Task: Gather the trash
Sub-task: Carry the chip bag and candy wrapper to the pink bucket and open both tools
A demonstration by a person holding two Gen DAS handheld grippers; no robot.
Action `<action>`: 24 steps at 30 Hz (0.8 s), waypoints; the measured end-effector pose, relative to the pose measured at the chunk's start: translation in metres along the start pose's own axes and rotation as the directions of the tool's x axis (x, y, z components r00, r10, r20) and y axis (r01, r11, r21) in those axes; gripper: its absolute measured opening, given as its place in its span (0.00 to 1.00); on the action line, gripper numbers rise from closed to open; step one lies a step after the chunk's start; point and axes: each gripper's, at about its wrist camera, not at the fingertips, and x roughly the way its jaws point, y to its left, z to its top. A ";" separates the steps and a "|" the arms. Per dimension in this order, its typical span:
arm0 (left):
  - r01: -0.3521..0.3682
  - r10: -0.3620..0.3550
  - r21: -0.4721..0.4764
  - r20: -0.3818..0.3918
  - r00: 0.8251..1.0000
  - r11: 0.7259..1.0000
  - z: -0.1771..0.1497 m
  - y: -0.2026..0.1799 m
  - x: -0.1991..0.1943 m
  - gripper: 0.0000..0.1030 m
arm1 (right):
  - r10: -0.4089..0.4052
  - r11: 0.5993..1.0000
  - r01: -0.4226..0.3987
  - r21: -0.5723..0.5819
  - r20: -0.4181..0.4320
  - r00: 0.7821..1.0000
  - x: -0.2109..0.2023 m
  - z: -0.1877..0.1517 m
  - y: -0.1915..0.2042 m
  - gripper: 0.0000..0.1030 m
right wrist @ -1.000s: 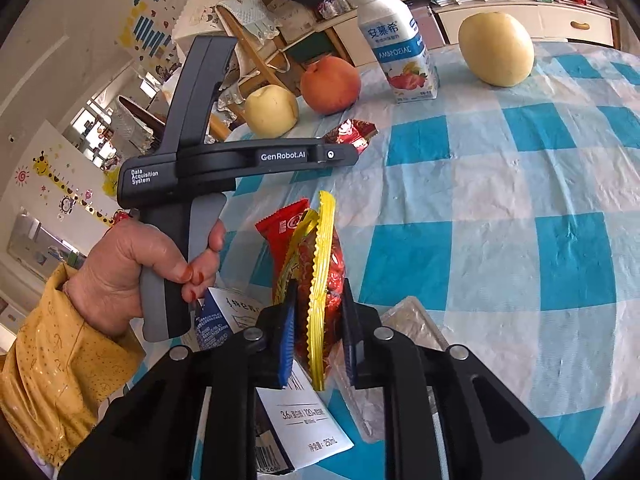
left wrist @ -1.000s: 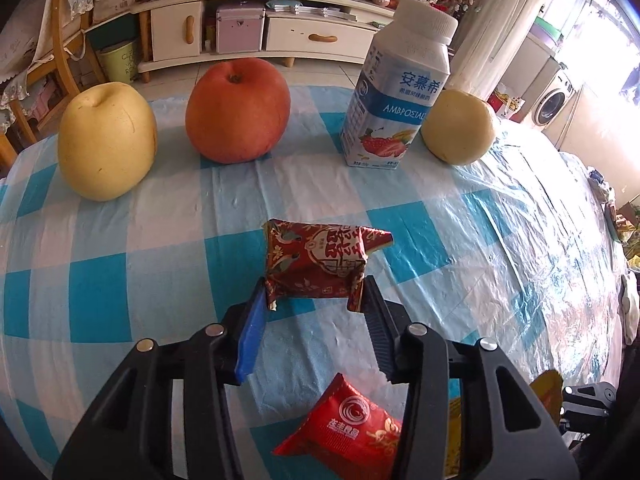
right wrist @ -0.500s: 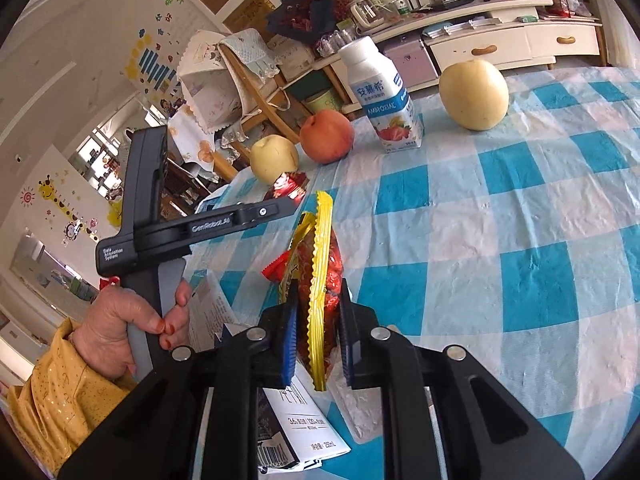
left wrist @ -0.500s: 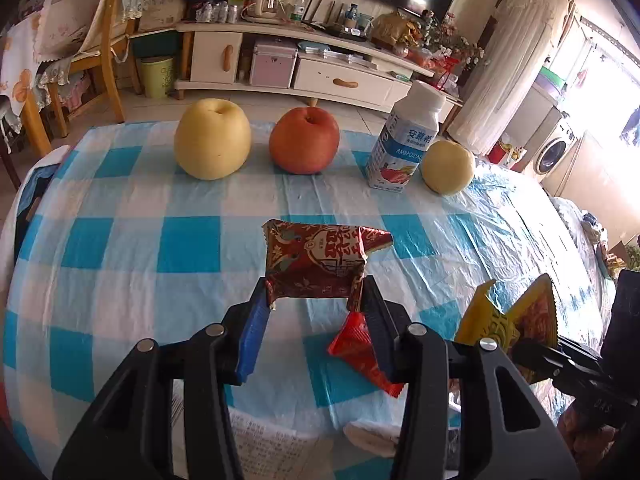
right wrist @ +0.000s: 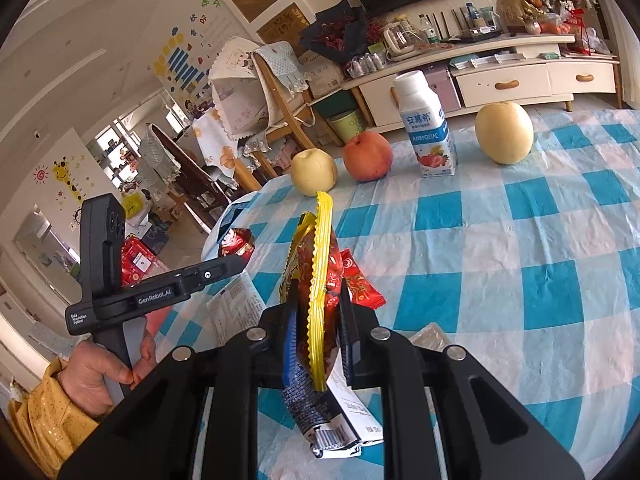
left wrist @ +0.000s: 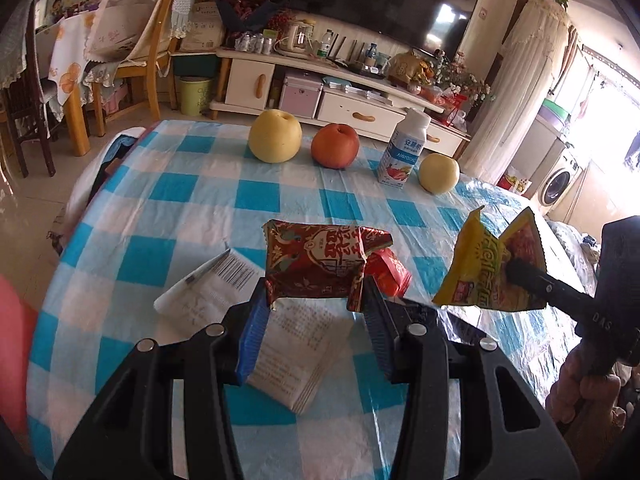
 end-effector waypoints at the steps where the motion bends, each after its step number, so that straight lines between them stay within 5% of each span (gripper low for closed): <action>1: -0.007 0.007 -0.011 0.005 1.000 1.000 -0.007 0.003 -0.007 0.46 | 0.003 1.000 -0.003 -0.007 0.005 1.000 -0.002 -0.001 0.003 0.18; 15: -0.157 0.160 -0.048 0.082 0.984 0.986 -0.070 0.071 -0.112 0.46 | 0.073 0.987 -0.066 -0.143 0.042 0.996 -0.017 -0.023 0.077 0.18; 24: -0.272 0.298 -0.162 0.174 0.938 0.949 -0.082 0.144 -0.172 0.46 | 0.137 0.960 -0.152 -0.234 -0.081 0.987 0.016 -0.047 0.154 0.18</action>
